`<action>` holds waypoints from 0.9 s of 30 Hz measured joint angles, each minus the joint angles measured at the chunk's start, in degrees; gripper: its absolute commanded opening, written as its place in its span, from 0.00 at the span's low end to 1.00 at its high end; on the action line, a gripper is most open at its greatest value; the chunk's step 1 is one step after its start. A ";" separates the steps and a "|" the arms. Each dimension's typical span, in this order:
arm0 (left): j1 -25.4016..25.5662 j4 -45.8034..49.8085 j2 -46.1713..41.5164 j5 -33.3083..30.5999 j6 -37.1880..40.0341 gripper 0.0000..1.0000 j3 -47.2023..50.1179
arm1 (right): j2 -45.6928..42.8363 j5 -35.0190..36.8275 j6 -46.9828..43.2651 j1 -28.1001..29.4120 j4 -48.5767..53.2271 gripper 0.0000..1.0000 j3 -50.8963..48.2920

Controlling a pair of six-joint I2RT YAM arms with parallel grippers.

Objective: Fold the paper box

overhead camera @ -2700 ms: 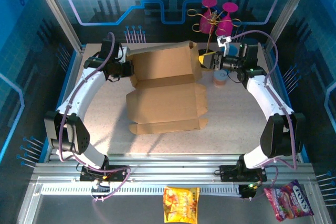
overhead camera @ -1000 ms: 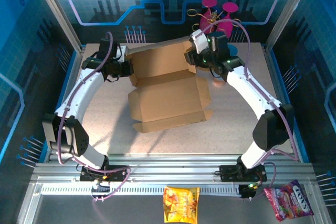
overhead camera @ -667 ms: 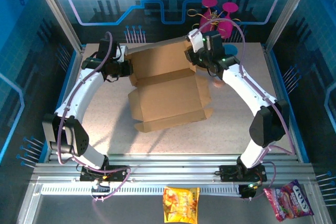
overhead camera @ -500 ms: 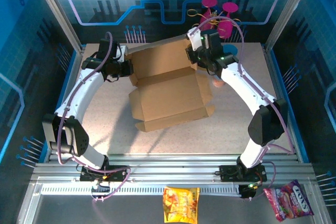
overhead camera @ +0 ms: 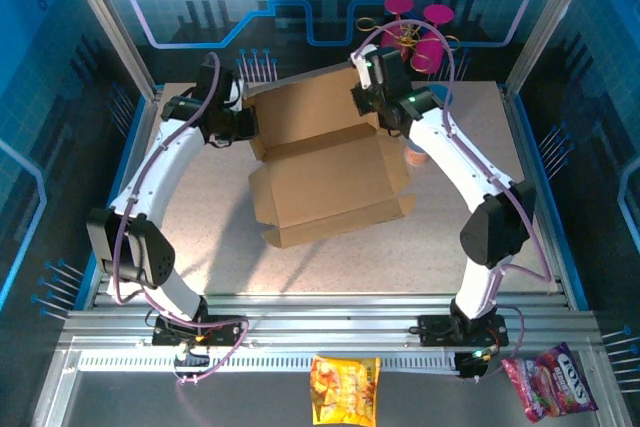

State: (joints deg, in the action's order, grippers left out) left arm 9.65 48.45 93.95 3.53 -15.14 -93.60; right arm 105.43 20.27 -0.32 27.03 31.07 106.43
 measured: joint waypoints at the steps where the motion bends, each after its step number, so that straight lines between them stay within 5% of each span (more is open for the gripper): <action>1: 0.22 1.14 0.74 -0.37 -0.42 0.00 -1.16 | 1.18 1.68 0.59 0.35 1.57 0.00 1.77; 9: 0.61 8.39 5.38 -2.45 -2.99 0.00 -7.89 | 7.80 9.29 4.39 2.32 10.49 0.00 10.73; 25: 0.72 14.32 8.11 -2.16 -4.31 0.00 -13.35 | 8.48 10.97 4.24 2.97 15.80 0.00 14.34; 27: 0.72 14.43 8.13 -2.14 -4.44 0.00 -13.40 | 8.50 10.34 4.37 2.91 16.74 0.07 14.95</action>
State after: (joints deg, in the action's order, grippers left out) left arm 10.37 62.87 102.08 1.39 -19.57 -107.00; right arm 113.93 30.61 4.05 29.93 47.81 121.38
